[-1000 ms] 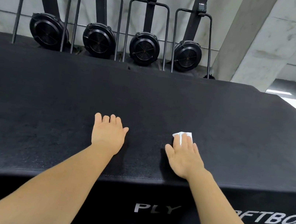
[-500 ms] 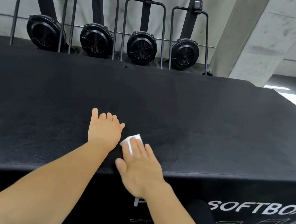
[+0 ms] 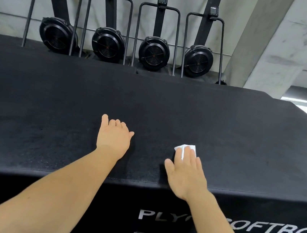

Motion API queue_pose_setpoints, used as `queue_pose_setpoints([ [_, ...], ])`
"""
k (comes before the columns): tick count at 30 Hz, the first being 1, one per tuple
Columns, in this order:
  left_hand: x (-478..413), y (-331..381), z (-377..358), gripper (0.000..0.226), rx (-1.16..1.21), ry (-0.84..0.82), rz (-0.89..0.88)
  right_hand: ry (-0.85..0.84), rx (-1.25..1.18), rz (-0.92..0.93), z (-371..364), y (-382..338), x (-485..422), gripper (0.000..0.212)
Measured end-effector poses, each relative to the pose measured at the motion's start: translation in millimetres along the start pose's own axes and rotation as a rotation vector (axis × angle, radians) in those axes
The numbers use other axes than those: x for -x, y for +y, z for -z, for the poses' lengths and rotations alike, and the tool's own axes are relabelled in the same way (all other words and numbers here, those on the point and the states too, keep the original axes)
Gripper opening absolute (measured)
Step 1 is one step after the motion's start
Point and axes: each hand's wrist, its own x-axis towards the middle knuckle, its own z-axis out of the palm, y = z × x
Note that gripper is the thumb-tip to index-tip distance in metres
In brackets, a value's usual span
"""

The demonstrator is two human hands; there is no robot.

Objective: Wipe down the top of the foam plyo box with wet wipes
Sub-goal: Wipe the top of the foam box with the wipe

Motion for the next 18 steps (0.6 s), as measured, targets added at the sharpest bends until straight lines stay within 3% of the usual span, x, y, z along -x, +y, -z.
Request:
queue_pose_setpoints([
  [4,1.4,1.2,3.8,0.049,-0.054,0.024,-0.015,0.051,-0.105,0.121,-7.5,-45.4,24.6,0.047],
  [10,3.3,1.7,16.4,0.040,-0.040,0.085,-0.094,-0.174,-0.037,0.239,-21.1,-84.5,39.4,0.067],
  [15,9.1,17.9,20.7,0.041,0.057,0.092,-0.077,-0.088,-0.041,0.374,-11.8,-48.5,36.2,0.055],
  [18,14.6,30.0,17.6,0.045,0.061,0.035,-0.095,0.025,-0.045,0.361,-4.8,-14.8,38.6,0.046],
])
